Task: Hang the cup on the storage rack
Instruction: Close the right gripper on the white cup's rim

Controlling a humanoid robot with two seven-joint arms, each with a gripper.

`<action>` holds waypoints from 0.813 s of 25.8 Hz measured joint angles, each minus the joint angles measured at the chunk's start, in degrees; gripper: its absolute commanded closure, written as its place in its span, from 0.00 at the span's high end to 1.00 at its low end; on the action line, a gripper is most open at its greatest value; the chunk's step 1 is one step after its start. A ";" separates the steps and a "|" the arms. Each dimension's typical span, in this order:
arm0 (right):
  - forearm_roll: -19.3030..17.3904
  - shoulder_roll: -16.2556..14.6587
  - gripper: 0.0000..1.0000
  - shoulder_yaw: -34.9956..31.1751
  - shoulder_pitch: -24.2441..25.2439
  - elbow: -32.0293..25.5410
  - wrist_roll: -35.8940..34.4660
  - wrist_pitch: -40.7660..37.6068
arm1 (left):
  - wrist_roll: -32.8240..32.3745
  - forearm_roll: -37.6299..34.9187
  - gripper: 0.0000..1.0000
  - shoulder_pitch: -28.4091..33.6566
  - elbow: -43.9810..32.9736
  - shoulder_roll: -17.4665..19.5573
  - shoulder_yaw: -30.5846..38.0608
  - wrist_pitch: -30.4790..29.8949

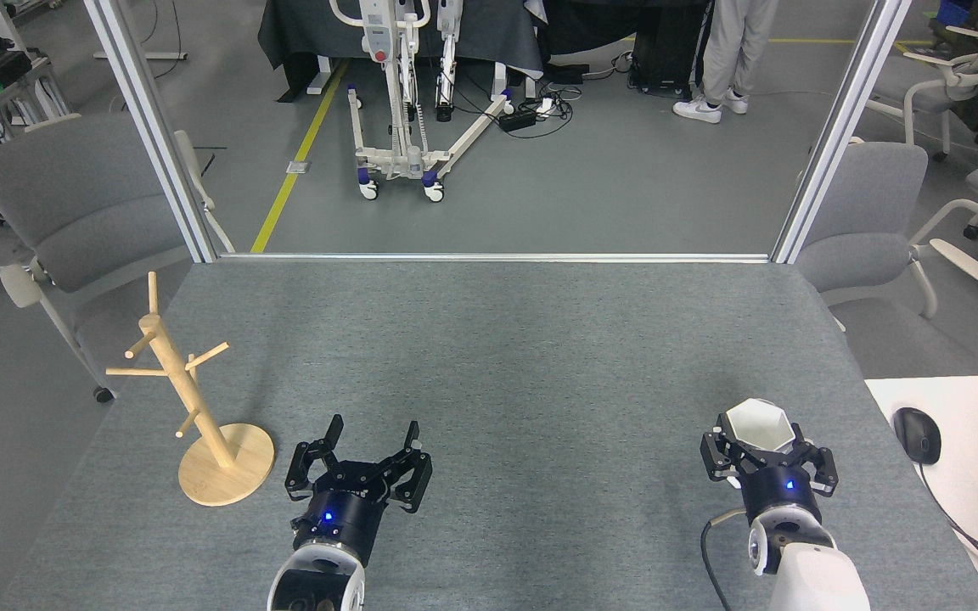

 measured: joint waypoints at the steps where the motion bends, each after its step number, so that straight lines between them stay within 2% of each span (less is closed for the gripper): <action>1: 0.00 0.00 1.00 0.01 -0.07 0.10 0.00 0.00 | 0.00 0.00 1.00 0.00 -0.02 0.00 0.00 0.00; 17: 0.05 0.01 1.00 0.02 -1.00 0.56 0.02 0.01 | 0.09 0.00 1.00 0.13 -0.07 0.09 -0.10 -0.15; 21: 1.02 0.00 1.00 0.04 -1.57 1.66 -0.15 -0.08 | 0.09 0.00 1.00 0.15 0.06 0.09 -0.15 -0.20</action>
